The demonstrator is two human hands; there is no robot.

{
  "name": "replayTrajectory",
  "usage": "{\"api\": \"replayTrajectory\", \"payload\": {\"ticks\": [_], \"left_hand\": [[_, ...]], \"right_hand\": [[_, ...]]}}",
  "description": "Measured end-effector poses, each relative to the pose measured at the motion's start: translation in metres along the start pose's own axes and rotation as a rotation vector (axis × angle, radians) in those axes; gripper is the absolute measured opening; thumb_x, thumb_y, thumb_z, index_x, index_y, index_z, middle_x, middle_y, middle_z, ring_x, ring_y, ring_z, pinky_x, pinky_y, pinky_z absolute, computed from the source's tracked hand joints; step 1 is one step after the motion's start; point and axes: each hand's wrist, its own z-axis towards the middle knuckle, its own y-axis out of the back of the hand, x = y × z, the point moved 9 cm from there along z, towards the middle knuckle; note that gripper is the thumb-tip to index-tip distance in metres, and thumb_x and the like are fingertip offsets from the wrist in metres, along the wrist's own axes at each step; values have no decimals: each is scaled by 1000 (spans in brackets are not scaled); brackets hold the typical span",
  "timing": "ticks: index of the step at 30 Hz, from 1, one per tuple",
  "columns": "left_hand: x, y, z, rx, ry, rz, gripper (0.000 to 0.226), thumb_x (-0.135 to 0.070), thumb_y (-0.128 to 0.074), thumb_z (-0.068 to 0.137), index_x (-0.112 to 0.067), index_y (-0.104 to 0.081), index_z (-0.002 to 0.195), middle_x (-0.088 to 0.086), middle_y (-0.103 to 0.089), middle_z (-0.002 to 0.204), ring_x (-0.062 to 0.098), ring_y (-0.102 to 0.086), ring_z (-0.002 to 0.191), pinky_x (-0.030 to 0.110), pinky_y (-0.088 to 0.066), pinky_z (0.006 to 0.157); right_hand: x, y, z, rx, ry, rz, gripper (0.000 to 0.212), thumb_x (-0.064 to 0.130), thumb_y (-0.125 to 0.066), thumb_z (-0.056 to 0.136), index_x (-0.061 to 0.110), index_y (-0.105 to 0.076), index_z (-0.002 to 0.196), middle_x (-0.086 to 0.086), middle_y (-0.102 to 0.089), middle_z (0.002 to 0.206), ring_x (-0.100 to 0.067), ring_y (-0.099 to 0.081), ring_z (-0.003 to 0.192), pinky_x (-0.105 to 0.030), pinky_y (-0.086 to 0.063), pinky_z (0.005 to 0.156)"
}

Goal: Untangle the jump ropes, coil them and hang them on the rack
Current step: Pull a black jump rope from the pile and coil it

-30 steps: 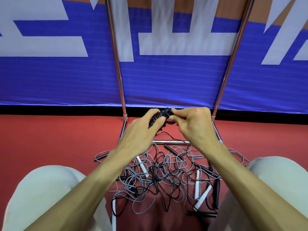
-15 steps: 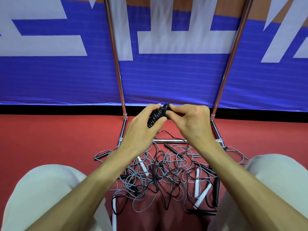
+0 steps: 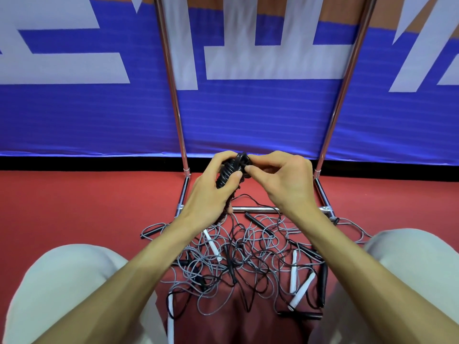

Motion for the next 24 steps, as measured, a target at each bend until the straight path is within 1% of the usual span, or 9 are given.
{"api": "replayTrajectory", "payload": {"ticks": [3, 5, 8, 10, 14, 16, 18, 20, 24], "left_hand": [[-5, 0, 0, 13, -53, 93, 27, -19, -53, 99, -39, -48, 117, 2, -59, 75, 37, -59, 53, 40, -54, 48], [-8, 0, -1, 19, -73, 113, 26, -20, -54, 98, -37, -47, 117, 5, -60, 76, 35, -60, 50, 44, -53, 49], [-10, -1, -3, 20, -93, 122, 26, -21, -56, 97, -39, -44, 111, 10, -64, 83, 32, -61, 47, 45, -52, 50], [-10, -3, -3, 27, -108, 150, 27, -22, -56, 97, -41, -43, 111, 5, -65, 84, 28, -62, 46, 43, -52, 51], [-9, -2, -1, 40, -142, 202, 29, -24, -57, 96, -36, -43, 118, -2, -63, 90, 21, -61, 47, 36, -52, 52], [-6, -1, 0, 51, -153, 252, 33, -26, -59, 95, -38, -40, 118, -5, -64, 98, 10, -60, 51, 33, -50, 55], [-3, 1, 1, 57, -150, 339, 39, -30, -62, 91, -39, -33, 116, -11, -64, 105, 5, -57, 56, 31, -46, 59], [1, 3, 3, 59, -137, 468, 44, -37, -63, 88, -36, -28, 116, -17, -64, 112, 7, -59, 65, 35, -47, 66], [4, 4, 3, 62, -142, 708, 50, -45, -60, 88, -33, -38, 131, -13, -64, 121, 24, -66, 91, 37, -50, 77]], "right_hand": [[-7, 4, -1, -5, -91, 104, 17, 9, -80, 72, 12, -78, 89, 2, -74, 80, 4, -64, 72, -6, -47, 72], [3, 11, -2, -77, 24, 53, 16, 10, -81, 70, 10, -78, 87, -2, -74, 77, 1, -63, 70, -6, -46, 68], [20, 12, -7, -154, 245, -72, 12, 14, -78, 72, 6, -77, 81, -6, -71, 69, -12, -63, 59, -21, -49, 59], [21, 10, -8, -170, 290, -85, 8, 13, -77, 72, 6, -76, 77, -6, -69, 66, -15, -62, 56, -26, -48, 56], [-6, 8, -1, -126, -53, 166, 9, 7, -81, 70, 10, -75, 76, 2, -68, 65, -7, -64, 57, -22, -52, 61], [-18, 0, 1, -32, -182, 252, 21, 1, -80, 69, 15, -70, 81, 3, -65, 66, -8, -62, 54, -18, -52, 62], [-24, -9, 2, 120, -232, 240, 31, -1, -78, 70, 18, -69, 92, 3, -66, 74, -11, -66, 60, -24, -56, 71], [-28, -19, 1, 255, -254, 214, 27, -3, -72, 74, 17, -72, 92, 1, -71, 82, -15, -69, 70, -33, -57, 79], [-39, -27, -5, 324, -429, 438, 9, 8, -64, 83, 5, -72, 79, -14, -73, 84, -24, -71, 79, -37, -56, 82]]}}
